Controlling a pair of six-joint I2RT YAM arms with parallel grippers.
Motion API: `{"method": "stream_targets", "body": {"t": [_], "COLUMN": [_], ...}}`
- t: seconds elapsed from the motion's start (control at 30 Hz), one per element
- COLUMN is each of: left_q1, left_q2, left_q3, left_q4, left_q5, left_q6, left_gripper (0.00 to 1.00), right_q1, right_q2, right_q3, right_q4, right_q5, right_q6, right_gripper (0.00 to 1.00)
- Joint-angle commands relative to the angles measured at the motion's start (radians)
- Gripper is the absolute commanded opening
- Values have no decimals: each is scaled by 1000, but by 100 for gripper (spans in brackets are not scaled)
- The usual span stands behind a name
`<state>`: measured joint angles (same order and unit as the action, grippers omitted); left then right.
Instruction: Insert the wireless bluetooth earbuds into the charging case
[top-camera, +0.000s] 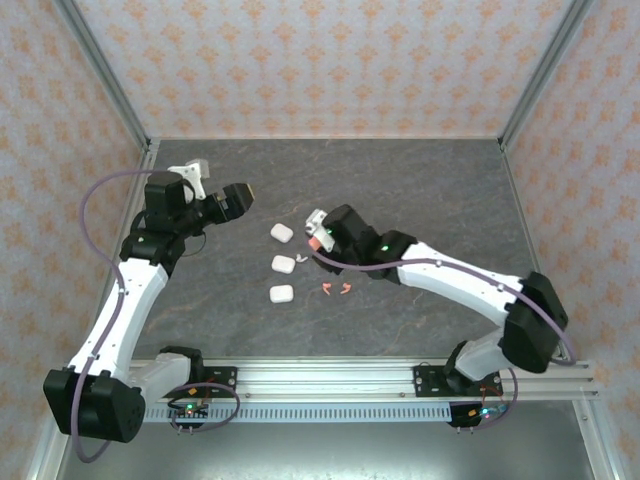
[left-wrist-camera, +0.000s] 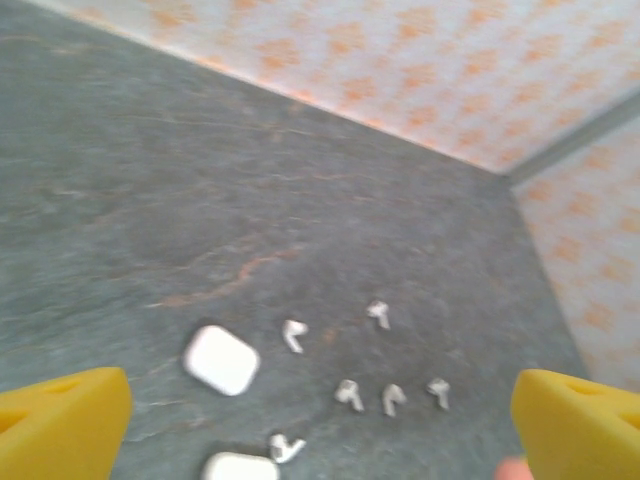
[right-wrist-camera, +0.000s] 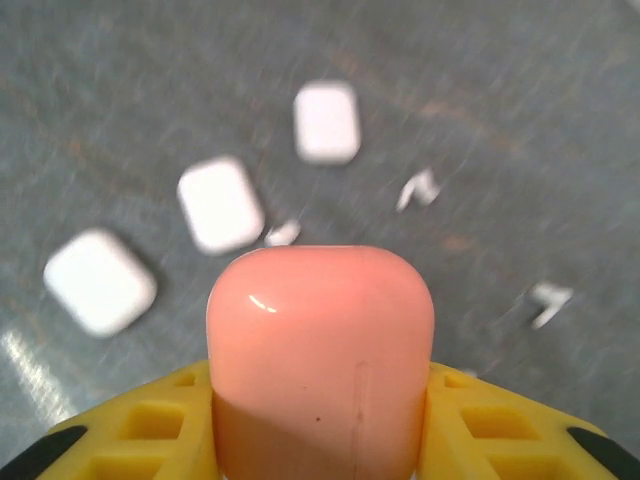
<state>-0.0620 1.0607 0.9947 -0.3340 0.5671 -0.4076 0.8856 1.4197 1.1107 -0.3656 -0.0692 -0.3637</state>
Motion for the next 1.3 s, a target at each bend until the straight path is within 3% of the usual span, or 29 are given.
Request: {"method": "stream_targets", "body": {"t": [0.0,0.13,0.3,0.7,1.0,1.27], "left_q1": [-39,-113,-164,-307,-343,-357], "left_q2": [-9,24,75,240,303,335], "left_q3": [62,134,173,219,256,272], "left_q4": [-1,-41,-60,-16,-63,-65], "left_q5": [191,268,326,362,369,391], "left_q6": [36,81,94,93,141,151], "left_gripper": [97,97,95,84,68,41], "right_q1": [-39,-73,-86,-86,-87,-88], "right_q2": [-68,-128,-154,-162,-179,-179], "right_q3": [-45,-75,-61,-43,-43,-44], "right_q4": [200,321,350,326,296,280], "right_q5": [-29,-104,-153,-187,-167,-183], "right_q6": [-175,-288,-379,-402,-415,-413], "right_gripper": [41,41,40,40,41,41]}}
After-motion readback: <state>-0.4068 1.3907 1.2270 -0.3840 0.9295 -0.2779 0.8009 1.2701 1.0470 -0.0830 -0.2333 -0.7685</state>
